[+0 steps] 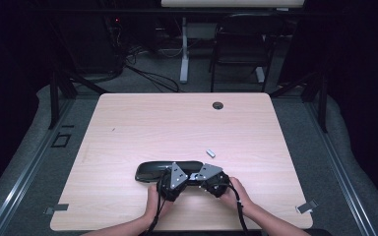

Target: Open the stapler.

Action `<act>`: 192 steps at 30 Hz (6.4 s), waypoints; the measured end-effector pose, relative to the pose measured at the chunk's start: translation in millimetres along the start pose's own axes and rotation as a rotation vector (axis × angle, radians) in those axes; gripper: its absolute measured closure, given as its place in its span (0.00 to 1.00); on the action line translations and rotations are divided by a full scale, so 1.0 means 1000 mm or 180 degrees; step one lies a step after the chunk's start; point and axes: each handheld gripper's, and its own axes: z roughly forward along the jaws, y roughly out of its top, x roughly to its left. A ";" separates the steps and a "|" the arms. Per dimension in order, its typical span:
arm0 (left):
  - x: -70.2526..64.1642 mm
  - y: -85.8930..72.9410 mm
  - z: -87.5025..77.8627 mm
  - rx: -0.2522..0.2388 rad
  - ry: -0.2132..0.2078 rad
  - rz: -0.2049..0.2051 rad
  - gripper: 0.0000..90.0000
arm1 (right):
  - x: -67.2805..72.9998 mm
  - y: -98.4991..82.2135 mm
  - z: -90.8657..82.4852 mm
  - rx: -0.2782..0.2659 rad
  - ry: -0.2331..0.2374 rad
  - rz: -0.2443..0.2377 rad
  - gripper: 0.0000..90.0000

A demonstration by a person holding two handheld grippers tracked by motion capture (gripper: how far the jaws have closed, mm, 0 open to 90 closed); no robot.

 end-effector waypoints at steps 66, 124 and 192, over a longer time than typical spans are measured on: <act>0.033 0.042 -0.052 -0.0650 0.0307 -0.0160 1.00 | -0.006 0.003 0.002 0.0024 0.0120 -0.0014 1.00; 0.079 0.045 -0.088 -0.0921 0.0679 -0.0466 1.00 | -0.007 0.006 0.002 0.0069 0.0065 -0.0092 1.00; 0.118 0.032 -0.121 -0.0991 0.1077 -0.0678 1.00 | -0.006 0.006 0.003 0.0093 0.0100 -0.0093 1.00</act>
